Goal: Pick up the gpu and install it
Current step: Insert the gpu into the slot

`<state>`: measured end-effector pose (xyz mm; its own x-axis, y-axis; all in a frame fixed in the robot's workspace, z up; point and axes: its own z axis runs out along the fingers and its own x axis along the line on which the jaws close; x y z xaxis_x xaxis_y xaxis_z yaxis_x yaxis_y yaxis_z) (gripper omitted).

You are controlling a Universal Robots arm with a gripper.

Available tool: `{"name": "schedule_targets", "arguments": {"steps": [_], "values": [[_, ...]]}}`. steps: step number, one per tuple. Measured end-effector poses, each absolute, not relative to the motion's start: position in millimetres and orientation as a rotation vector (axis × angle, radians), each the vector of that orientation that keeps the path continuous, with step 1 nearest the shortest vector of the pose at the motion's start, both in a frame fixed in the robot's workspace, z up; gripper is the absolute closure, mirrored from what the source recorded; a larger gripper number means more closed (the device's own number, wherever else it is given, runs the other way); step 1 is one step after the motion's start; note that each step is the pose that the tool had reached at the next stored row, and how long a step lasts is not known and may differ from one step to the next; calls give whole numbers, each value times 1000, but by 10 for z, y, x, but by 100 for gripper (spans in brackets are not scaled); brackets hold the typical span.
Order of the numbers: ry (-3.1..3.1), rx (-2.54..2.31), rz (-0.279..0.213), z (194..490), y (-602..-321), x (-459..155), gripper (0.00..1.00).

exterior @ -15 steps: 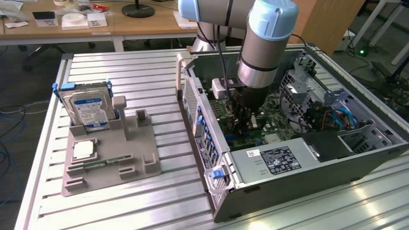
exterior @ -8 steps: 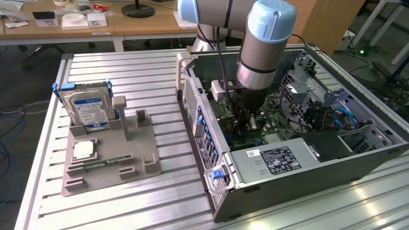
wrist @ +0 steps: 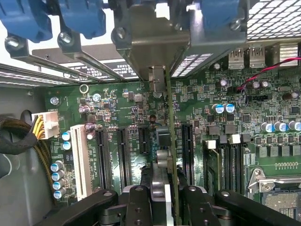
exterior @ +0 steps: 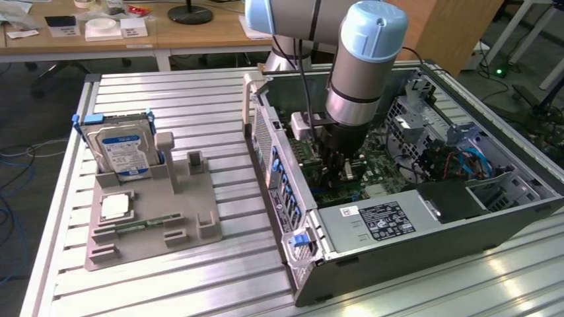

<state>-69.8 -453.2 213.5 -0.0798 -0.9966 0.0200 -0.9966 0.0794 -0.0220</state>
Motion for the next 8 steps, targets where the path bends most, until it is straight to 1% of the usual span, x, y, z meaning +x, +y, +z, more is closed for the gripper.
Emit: {"name": "schedule_targets", "arguments": {"steps": [8], "values": [[2308, -2131, -46, 2140, -4528, -698, 70]]}}
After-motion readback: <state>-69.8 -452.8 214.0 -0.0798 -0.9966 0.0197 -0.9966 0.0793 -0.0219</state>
